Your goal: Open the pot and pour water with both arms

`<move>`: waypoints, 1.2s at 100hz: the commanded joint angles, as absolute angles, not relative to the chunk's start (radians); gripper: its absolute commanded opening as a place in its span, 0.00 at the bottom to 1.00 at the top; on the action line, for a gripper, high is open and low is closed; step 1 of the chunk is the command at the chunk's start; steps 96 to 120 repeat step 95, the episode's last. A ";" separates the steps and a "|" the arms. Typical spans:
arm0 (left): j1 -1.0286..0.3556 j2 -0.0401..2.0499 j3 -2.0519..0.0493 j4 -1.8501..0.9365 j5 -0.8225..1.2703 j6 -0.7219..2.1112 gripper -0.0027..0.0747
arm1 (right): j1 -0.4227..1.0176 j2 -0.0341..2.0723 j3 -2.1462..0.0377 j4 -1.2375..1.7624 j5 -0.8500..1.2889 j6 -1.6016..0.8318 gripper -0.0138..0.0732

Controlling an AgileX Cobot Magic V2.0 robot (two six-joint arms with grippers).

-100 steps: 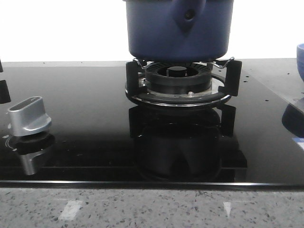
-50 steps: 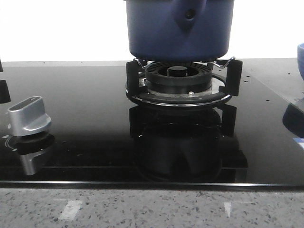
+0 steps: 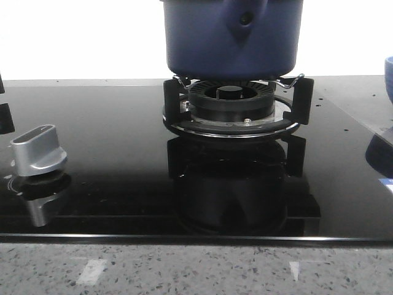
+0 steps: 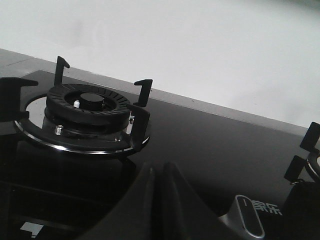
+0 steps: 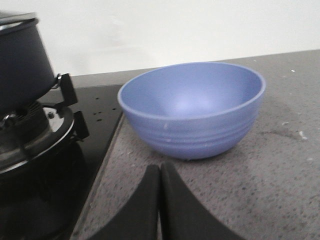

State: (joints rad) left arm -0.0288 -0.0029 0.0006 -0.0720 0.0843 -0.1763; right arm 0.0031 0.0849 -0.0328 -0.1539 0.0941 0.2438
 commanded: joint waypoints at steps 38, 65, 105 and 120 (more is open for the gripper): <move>-0.037 -0.030 0.033 -0.072 0.011 -0.185 0.01 | 0.006 -0.030 0.037 -0.103 0.072 0.248 0.09; -0.037 -0.030 0.033 -0.072 0.011 -0.185 0.01 | 0.006 -0.030 0.037 -0.103 0.090 0.248 0.09; -0.037 -0.030 0.033 -0.072 0.011 -0.185 0.01 | 0.006 -0.030 0.037 -0.103 0.090 0.248 0.09; -0.037 -0.030 0.033 -0.072 0.011 -0.185 0.01 | 0.006 -0.030 0.037 -0.103 0.090 0.248 0.09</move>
